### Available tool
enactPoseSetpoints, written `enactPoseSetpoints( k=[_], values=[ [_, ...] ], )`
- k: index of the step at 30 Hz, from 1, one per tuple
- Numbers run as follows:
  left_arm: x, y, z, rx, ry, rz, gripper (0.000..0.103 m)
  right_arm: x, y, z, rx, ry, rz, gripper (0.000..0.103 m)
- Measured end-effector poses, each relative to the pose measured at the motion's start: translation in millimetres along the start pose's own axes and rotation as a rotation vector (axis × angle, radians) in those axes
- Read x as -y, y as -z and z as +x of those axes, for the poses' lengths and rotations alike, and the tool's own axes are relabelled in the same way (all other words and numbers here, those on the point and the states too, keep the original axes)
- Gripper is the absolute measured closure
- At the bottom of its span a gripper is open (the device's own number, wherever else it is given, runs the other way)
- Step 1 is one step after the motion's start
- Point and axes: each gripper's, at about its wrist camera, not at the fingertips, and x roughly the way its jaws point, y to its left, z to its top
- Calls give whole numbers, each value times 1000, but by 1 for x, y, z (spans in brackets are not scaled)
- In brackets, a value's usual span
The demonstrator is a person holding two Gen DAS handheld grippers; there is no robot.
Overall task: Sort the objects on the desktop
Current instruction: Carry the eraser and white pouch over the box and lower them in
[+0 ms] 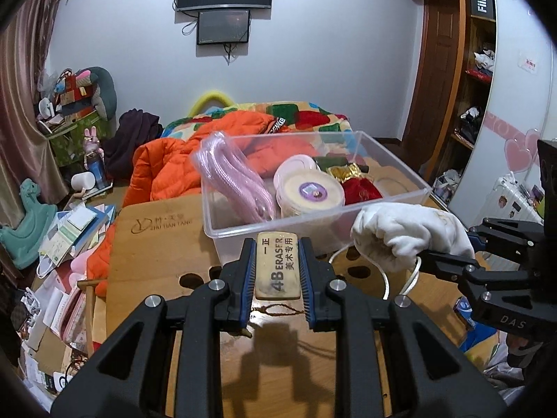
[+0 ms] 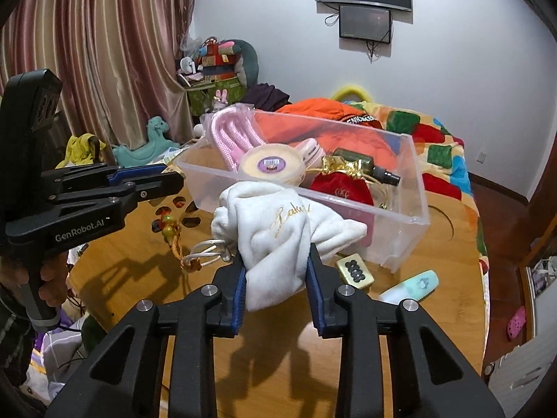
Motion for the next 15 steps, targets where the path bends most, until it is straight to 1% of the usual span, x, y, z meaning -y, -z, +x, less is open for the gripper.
enactPoseSetpoints(
  k=[7, 15],
  values=[
    [2, -1, -4, 13, 11, -7, 80, 0, 0, -11, 31, -19, 12, 80],
    [7, -8, -12, 39, 19, -3, 80, 1, -5, -37, 90, -2, 11, 80]
  ],
)
